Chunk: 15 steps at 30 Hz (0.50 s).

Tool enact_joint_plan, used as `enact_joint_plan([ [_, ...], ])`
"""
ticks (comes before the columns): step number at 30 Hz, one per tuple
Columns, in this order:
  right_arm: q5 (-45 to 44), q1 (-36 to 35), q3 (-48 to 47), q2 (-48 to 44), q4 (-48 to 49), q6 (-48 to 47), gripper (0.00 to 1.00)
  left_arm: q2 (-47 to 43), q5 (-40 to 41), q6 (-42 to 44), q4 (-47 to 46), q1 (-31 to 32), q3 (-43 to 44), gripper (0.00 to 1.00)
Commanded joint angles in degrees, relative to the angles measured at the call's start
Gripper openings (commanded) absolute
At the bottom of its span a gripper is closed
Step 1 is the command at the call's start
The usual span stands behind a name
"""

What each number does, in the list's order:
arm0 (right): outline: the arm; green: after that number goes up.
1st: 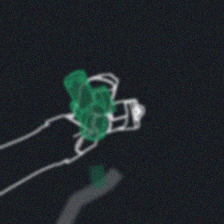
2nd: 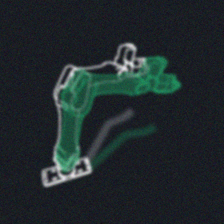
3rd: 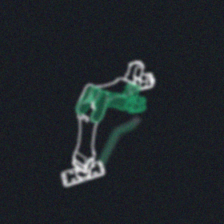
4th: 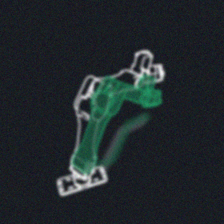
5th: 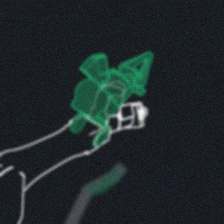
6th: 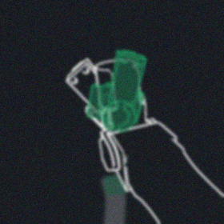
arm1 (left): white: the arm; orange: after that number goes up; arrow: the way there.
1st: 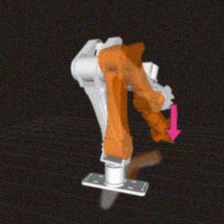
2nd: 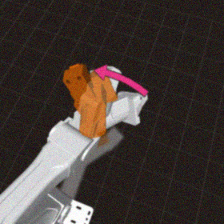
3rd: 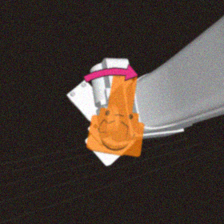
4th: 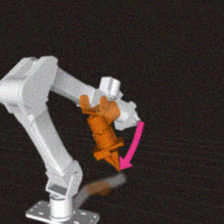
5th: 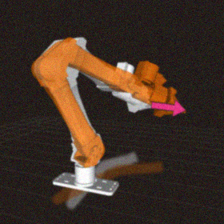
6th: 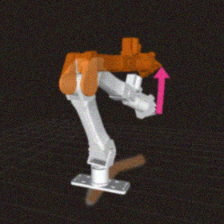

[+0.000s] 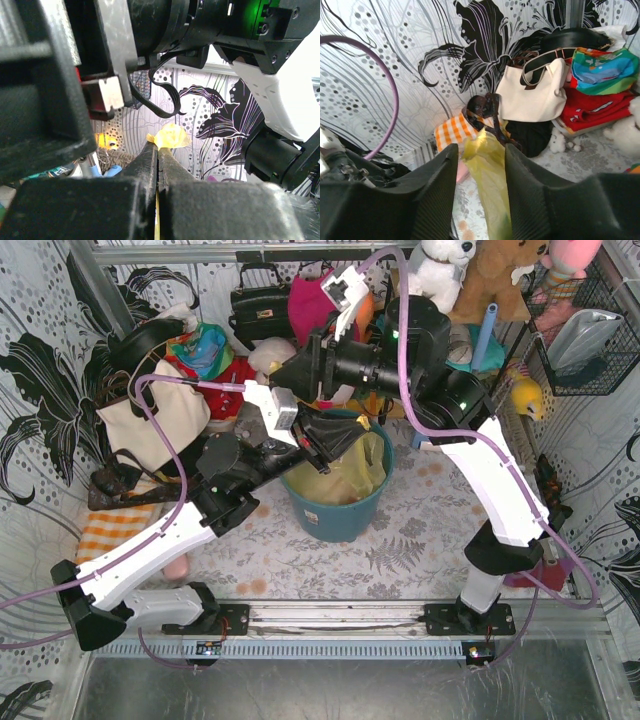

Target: Tie the trash bag

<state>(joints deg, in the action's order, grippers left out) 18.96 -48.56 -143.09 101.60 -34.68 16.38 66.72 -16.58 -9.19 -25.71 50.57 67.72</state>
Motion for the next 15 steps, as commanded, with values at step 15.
enact_joint_plan([
  [15, -8.1, -1.0, 0.2, -2.2, 1.9, -0.6, 0.00, -1.9, 1.7, 1.0, -1.6, -0.3, 0.1, 0.00],
])
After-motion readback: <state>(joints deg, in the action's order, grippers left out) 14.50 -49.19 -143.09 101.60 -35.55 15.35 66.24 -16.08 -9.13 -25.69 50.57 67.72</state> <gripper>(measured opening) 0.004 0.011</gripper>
